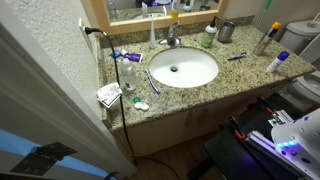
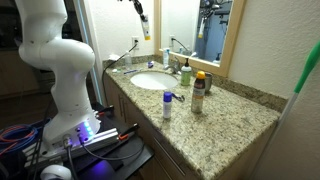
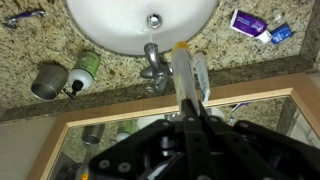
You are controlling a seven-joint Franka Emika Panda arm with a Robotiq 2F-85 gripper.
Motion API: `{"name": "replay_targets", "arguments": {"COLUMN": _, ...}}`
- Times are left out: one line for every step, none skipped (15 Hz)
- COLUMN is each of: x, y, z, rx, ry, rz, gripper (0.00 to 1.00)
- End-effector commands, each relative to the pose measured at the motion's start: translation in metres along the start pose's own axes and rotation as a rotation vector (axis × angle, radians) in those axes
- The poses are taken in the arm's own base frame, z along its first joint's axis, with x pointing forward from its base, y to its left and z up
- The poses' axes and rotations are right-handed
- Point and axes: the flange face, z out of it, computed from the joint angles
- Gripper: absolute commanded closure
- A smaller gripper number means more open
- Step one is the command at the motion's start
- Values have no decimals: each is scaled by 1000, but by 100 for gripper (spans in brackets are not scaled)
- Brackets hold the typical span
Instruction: Move the white and orange tube from the left to the right side of the counter
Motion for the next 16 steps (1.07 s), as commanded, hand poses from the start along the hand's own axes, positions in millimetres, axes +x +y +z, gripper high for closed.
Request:
{"name": "replay_targets", "arguments": {"x": 30, "y": 27, "z": 12, "rx": -23, "ry": 3, "rz": 110, "gripper": 99}}
{"name": "replay_targets", "arguments": {"x": 40, "y": 45, "z": 10, "rx": -20, "ry": -5, "rz": 169, "gripper": 99}}
{"name": "replay_targets", "arguments": {"x": 50, "y": 63, "z": 8, "rx": -17, "ry": -13, "rz": 221, "gripper": 99}}
{"name": "replay_targets", "arguments": {"x": 59, "y": 86, "z": 1, "rx": -15, "ry": -8, "rz": 278, "gripper": 99}}
{"name": "replay_targets", "arguments": {"x": 66, "y": 109, "z": -6, "rx": -7, "ry": -1, "rz": 338, "gripper": 99}}
{"name": "replay_targets", "arguments": {"x": 73, "y": 130, "z": -13, "rx": -4, "ry": 7, "rz": 392, "gripper": 99}}
{"name": "replay_targets", "arguments": {"x": 78, "y": 156, "z": -19, "rx": -3, "ry": 13, "rz": 458, "gripper": 99}}
{"name": "replay_targets", "arguments": {"x": 85, "y": 181, "z": -25, "rx": 3, "ry": 10, "rz": 520, "gripper": 99}}
{"name": "replay_targets", "arguments": {"x": 88, "y": 206, "z": -31, "rx": 19, "ry": -4, "rz": 578, "gripper": 99}}
{"name": "replay_targets", "arguments": {"x": 90, "y": 221, "z": -36, "rx": 43, "ry": -10, "rz": 630, "gripper": 99}}
{"name": "replay_targets", "arguments": {"x": 99, "y": 191, "z": -33, "rx": 6, "ry": -3, "rz": 548, "gripper": 97}}
{"name": "replay_targets", "arguments": {"x": 100, "y": 209, "z": -39, "rx": 16, "ry": -8, "rz": 586, "gripper": 97}}
{"name": "replay_targets", "arguments": {"x": 99, "y": 221, "z": -43, "rx": 22, "ry": -8, "rz": 606, "gripper": 97}}
{"name": "replay_targets", "arguments": {"x": 96, "y": 225, "z": -45, "rx": 23, "ry": -8, "rz": 613, "gripper": 97}}
{"name": "replay_targets", "arguments": {"x": 94, "y": 224, "z": -45, "rx": 23, "ry": -8, "rz": 616, "gripper": 97}}
{"name": "replay_targets", "arguments": {"x": 97, "y": 219, "z": -30, "rx": 3, "ry": -4, "rz": 631, "gripper": 99}}
